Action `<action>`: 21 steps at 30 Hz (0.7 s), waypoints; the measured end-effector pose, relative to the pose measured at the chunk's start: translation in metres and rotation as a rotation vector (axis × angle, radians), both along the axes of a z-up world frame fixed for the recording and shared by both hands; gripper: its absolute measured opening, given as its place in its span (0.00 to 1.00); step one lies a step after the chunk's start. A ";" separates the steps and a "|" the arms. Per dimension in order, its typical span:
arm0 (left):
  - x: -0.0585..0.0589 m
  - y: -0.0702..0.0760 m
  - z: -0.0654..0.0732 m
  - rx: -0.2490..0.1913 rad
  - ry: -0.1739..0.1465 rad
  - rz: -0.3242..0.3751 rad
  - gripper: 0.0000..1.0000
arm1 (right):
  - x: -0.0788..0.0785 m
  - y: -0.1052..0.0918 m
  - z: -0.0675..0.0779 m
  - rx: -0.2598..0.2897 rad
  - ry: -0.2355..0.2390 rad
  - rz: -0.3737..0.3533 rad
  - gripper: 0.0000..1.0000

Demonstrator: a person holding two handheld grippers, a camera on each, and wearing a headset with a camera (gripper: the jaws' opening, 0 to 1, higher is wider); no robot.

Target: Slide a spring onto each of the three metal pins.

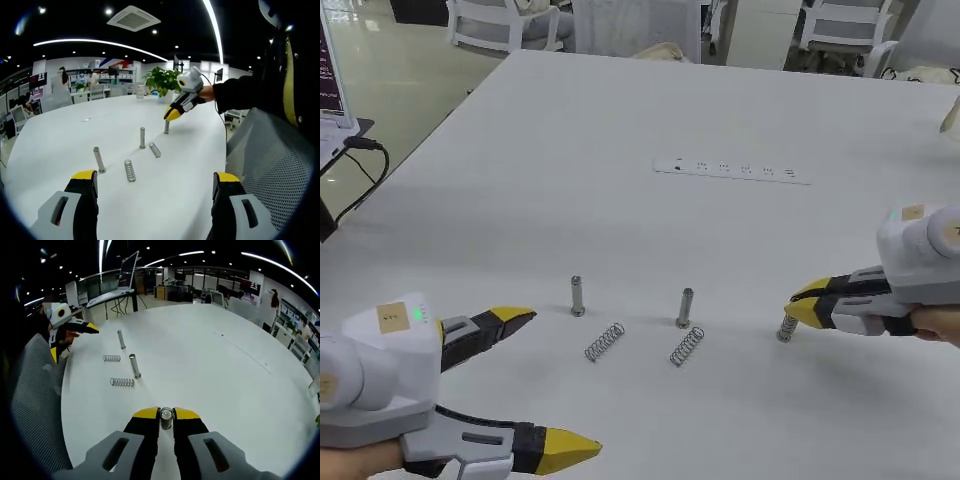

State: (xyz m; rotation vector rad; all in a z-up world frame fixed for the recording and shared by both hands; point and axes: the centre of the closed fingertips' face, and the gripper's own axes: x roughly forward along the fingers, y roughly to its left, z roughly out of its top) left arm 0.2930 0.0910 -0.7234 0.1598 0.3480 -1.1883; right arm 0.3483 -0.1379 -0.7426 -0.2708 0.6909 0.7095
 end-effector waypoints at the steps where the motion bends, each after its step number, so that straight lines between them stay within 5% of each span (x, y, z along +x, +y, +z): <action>1: 0.000 0.000 0.000 0.001 -0.001 0.000 0.93 | 0.000 -0.001 -0.002 0.001 0.003 -0.004 0.07; 21: 0.000 0.000 -0.001 0.001 0.000 -0.001 0.92 | -0.002 -0.001 -0.010 0.007 0.032 -0.018 0.10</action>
